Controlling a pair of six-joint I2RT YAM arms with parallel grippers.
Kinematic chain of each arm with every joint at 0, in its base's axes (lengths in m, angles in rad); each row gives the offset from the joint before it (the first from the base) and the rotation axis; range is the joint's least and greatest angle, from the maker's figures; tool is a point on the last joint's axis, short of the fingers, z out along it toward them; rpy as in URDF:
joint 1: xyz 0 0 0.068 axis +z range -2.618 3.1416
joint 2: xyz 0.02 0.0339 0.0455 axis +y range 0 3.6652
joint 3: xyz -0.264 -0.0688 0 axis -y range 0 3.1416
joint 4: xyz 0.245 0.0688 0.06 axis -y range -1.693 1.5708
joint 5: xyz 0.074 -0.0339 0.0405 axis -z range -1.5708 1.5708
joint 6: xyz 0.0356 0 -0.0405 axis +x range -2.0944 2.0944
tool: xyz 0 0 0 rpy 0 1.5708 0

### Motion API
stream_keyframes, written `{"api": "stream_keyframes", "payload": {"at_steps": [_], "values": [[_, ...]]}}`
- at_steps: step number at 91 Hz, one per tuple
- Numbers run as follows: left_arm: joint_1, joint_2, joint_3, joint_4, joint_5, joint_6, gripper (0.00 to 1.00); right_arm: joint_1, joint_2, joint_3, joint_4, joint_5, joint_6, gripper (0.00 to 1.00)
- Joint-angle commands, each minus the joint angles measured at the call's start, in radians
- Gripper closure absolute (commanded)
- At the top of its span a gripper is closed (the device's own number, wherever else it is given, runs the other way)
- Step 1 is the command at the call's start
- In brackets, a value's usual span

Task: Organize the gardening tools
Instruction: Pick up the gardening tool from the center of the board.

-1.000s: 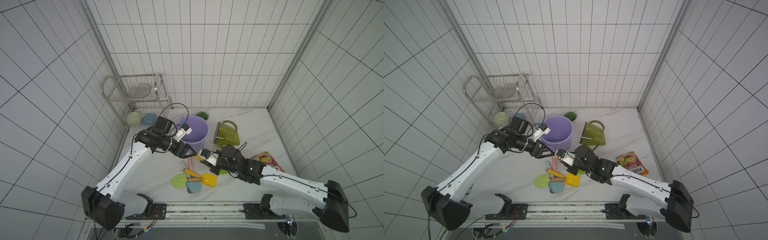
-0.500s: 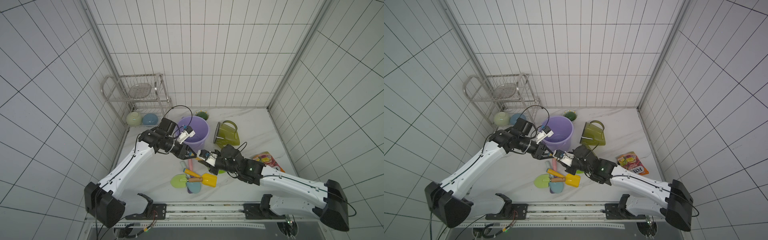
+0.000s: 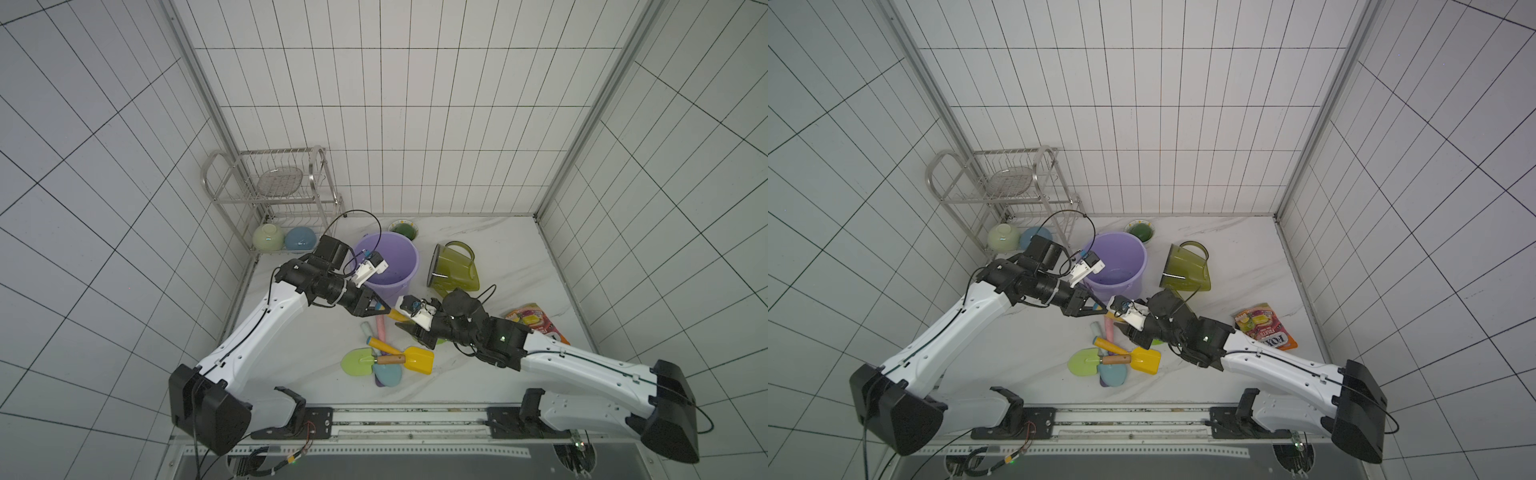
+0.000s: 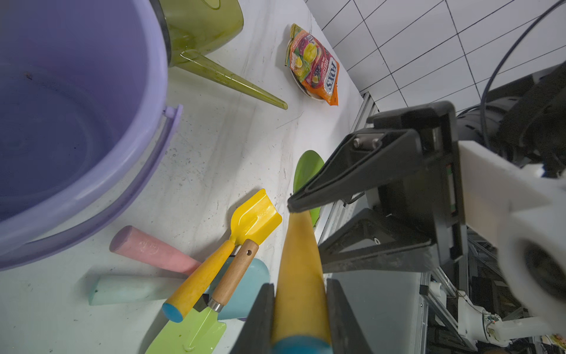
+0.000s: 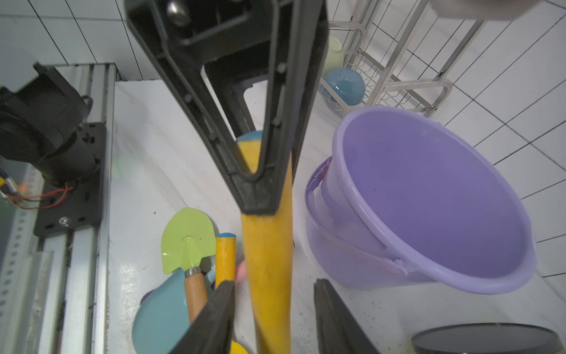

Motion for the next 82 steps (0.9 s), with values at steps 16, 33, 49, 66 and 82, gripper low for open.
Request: {"api": "stream_keyframes", "payload": {"at_steps": [16,33,49,66,82], "values": [[0.236,-0.036,0.017,-0.025,0.22,0.097,1.0,-0.265,-0.156,0.021,-0.003,-0.294,0.39,0.35],[0.369,-0.07,0.011,0.023,0.343,0.069,1.0,-0.395,-0.139,0.049,0.008,-0.421,0.623,0.34],[0.434,-0.088,-0.005,0.053,0.394,0.052,1.0,-0.449,-0.123,0.037,0.109,-0.439,0.865,0.32],[0.463,-0.092,-0.024,0.086,0.443,0.021,1.0,-0.466,-0.028,-0.025,0.405,-0.5,1.208,0.35],[0.464,-0.093,-0.026,0.098,0.462,0.008,1.0,-0.441,0.034,-0.041,0.546,-0.492,1.281,0.48]]}}
